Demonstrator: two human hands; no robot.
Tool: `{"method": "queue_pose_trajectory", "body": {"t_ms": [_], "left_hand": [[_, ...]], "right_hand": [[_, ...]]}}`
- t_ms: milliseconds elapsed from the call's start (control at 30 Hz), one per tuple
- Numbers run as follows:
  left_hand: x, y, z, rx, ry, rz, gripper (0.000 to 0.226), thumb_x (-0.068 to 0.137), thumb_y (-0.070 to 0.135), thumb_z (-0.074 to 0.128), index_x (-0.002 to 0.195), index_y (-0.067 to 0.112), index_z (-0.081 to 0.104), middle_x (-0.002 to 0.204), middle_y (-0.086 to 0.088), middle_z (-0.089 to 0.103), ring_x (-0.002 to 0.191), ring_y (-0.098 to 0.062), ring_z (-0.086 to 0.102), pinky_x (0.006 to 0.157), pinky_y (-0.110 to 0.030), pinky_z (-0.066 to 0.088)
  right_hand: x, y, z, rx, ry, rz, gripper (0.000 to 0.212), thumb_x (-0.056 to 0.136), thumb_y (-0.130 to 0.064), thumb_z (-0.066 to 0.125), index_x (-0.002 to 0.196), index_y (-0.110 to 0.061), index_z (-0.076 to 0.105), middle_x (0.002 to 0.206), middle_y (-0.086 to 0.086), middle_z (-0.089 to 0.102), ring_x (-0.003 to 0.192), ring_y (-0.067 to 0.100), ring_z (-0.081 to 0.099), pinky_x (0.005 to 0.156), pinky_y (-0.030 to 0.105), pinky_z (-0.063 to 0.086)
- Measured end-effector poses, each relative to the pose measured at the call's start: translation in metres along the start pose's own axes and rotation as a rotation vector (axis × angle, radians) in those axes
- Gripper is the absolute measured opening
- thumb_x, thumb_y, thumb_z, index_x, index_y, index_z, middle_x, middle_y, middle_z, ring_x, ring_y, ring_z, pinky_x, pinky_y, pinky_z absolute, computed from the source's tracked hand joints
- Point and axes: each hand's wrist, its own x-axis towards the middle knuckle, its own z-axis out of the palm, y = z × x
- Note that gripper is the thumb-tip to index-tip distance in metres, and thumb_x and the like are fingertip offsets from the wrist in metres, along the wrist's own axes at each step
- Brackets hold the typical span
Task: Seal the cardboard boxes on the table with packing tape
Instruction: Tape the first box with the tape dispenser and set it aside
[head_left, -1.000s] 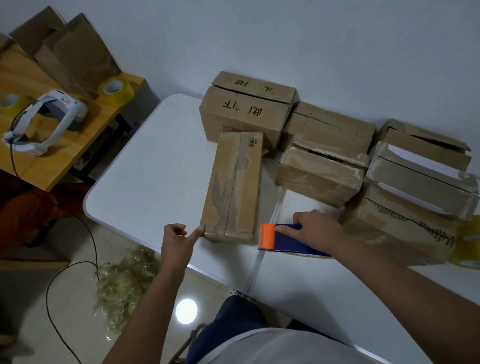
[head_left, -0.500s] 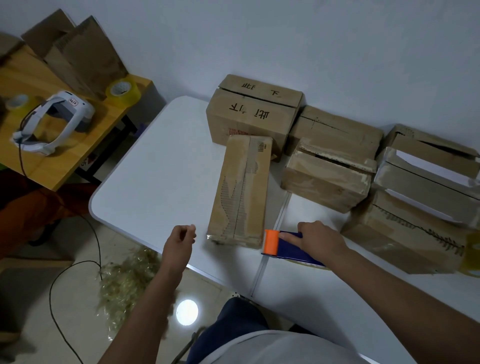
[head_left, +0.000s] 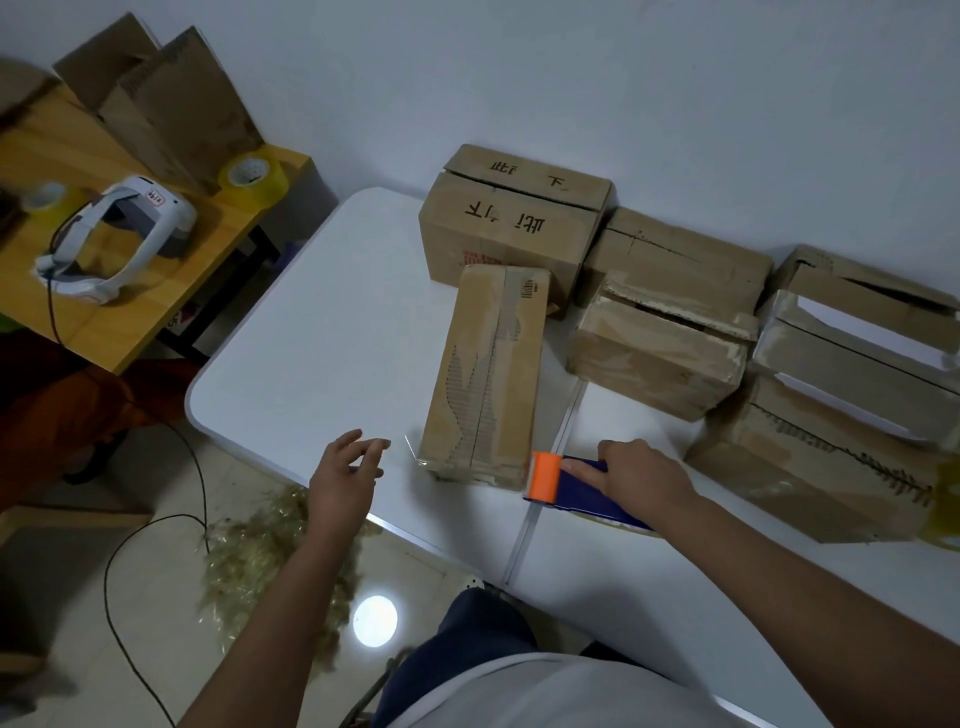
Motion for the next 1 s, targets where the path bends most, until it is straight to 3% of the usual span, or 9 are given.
{"method": "queue_pose_trajectory", "body": {"t_ms": [67,133,233,333,500,633,733,867,1000], "left_hand": [[-0.004,-0.004,0.003,-0.073,0.018,-0.126,0.038,0.103,0.029,0.051,0.139,0.017,0.054,0.14,-0.008,0.054,0.089,-0.019,0.069,0.079,-0.03,0.052],[-0.009,-0.008,0.003,0.091,0.059,-0.074,0.048,0.104,0.021,0.047,0.15,0.009,0.038,0.151,-0.015,0.044,0.116,-0.028,0.061,0.096,-0.035,0.047],[-0.02,-0.009,0.003,0.428,0.086,0.514,0.05,0.099,-0.003,0.037,0.147,0.009,0.046,0.154,-0.01,0.041,0.138,-0.025,0.043,0.111,-0.038,0.035],[-0.02,-0.014,0.011,0.63,-0.125,0.955,0.073,0.076,-0.013,0.033,0.143,0.009,0.05,0.151,-0.007,0.046,0.142,-0.022,0.04,0.119,-0.037,0.027],[-0.014,-0.015,0.01,0.809,-0.198,0.993,0.084,0.056,-0.02,0.051,0.134,0.008,0.061,0.142,-0.004,0.056,0.133,-0.019,0.051,0.12,-0.038,0.018],[-0.004,0.026,0.017,0.73,-0.182,1.098,0.063,0.055,-0.018,0.07,0.109,0.013,0.075,0.124,-0.004,0.07,0.114,-0.024,0.066,0.11,-0.036,0.037],[-0.005,0.063,0.048,0.749,-0.365,1.112,0.065,0.075,-0.007,0.07,0.135,0.015,0.06,0.147,-0.005,0.052,0.136,-0.025,0.048,0.113,-0.039,0.035],[0.009,0.073,0.097,0.997,-0.56,1.017,0.052,0.108,0.037,0.027,0.158,0.027,0.016,0.167,0.005,0.002,0.153,-0.015,-0.006,0.124,-0.043,-0.001],[0.015,0.054,0.107,1.06,-0.524,1.044,0.062,0.1,0.053,-0.004,0.157,0.033,0.004,0.166,0.008,-0.007,0.152,-0.015,-0.015,0.123,-0.047,-0.006]], "right_hand": [[0.0,-0.001,0.0,-0.008,0.001,0.002,0.066,0.087,-0.077,0.031,0.09,-0.016,0.056,0.069,-0.004,0.046,0.069,0.016,0.056,0.066,0.029,0.049],[0.0,0.0,0.0,-0.008,0.003,0.005,0.065,0.087,-0.076,0.031,0.091,-0.016,0.056,0.069,-0.005,0.046,0.069,0.016,0.056,0.067,0.03,0.05],[-0.001,0.002,0.001,-0.002,0.003,0.007,0.062,0.087,-0.076,0.032,0.088,-0.017,0.053,0.068,-0.005,0.044,0.068,0.016,0.055,0.065,0.028,0.048],[-0.002,0.002,0.002,-0.007,0.003,0.012,0.065,0.087,-0.076,0.031,0.091,-0.016,0.056,0.068,-0.005,0.045,0.069,0.016,0.056,0.067,0.03,0.051],[-0.002,-0.004,0.003,0.006,0.008,0.011,0.062,0.088,-0.075,0.032,0.086,-0.017,0.053,0.068,-0.004,0.046,0.069,0.018,0.056,0.066,0.031,0.05],[-0.005,-0.001,0.003,0.032,0.022,0.014,0.066,0.087,-0.075,0.033,0.092,-0.014,0.058,0.07,-0.003,0.049,0.069,0.017,0.058,0.068,0.032,0.052],[-0.006,0.0,0.003,0.041,0.025,0.02,0.071,0.084,-0.078,0.03,0.094,-0.014,0.06,0.072,-0.002,0.052,0.07,0.018,0.059,0.069,0.033,0.054],[-0.009,-0.002,0.001,0.06,0.026,0.034,0.087,0.069,-0.086,0.018,0.092,-0.013,0.06,0.072,-0.001,0.053,0.07,0.02,0.06,0.07,0.036,0.055],[-0.014,0.004,0.002,0.077,0.041,0.059,0.074,0.08,-0.08,0.032,0.091,-0.013,0.059,0.069,-0.002,0.051,0.069,0.021,0.06,0.065,0.035,0.05]]}}
